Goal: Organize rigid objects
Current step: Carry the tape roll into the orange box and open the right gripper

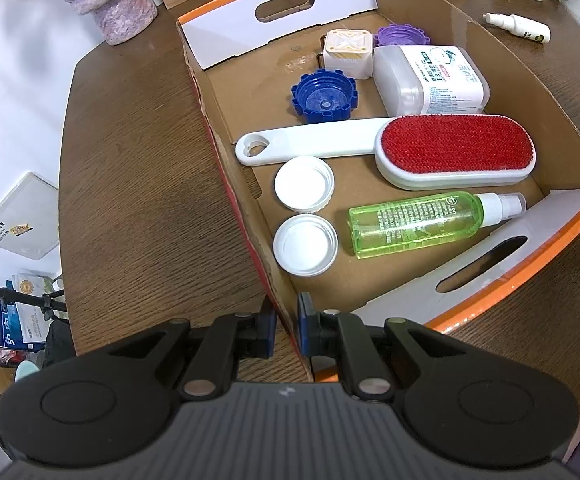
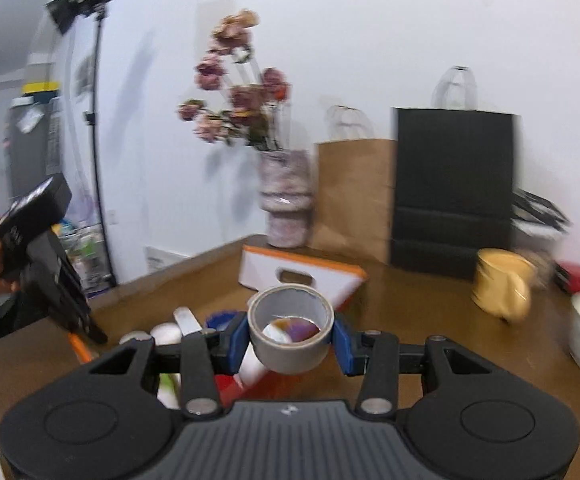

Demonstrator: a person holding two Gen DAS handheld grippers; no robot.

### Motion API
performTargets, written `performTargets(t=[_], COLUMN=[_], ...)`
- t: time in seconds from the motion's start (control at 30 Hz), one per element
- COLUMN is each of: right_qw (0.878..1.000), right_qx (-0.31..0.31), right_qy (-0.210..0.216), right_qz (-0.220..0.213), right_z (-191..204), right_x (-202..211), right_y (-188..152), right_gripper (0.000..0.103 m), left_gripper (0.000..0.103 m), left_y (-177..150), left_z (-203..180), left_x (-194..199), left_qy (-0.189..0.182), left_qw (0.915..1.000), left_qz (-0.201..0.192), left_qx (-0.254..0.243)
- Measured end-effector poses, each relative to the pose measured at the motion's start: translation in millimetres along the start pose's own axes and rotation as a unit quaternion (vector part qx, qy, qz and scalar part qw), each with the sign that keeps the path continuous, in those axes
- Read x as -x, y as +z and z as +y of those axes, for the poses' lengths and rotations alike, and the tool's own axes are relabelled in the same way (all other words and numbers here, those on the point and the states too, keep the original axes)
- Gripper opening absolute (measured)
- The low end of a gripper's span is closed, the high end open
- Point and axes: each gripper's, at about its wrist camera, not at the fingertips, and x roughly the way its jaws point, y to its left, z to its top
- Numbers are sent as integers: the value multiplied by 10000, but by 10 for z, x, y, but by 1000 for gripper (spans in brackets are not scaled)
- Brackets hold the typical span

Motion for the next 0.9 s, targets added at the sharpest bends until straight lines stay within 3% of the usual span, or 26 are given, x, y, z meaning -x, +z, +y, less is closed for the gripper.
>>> performTargets(t=[0.1, 0.27, 0.5, 0.53, 0.6, 0.9], right_qw=[9977, 9863, 9567, 9549, 9546, 9591], right_qx=[-4, 203, 1196, 1263, 1291, 1041], right_qy=[505, 926, 1046, 948, 832, 770], right_qz=[456, 1351, 2440, 2516, 2552, 2516], right_z=[-109, -7, 443, 483, 508, 469], right_x=[-574, -1579, -2659, -2736, -2851, -2812], right_y=[350, 689, 614, 576, 521, 448], right_gripper=[43, 43, 44, 45, 70, 71], left_gripper=[11, 11, 11, 11, 11, 11], left_y=[1, -4, -20, -24, -18, -20], left_z=[-1, 6, 9, 7, 10, 7], left_x=[1, 4, 8, 10, 12, 15], left_qy=[-12, -35, -19, -24, -33, -37], left_qw=[10000, 10000, 9999, 9999, 9999, 9999], left_qz=[-10, -33, -89, -102, -106, -122], left_qx=[-9, 19, 77, 87, 84, 75])
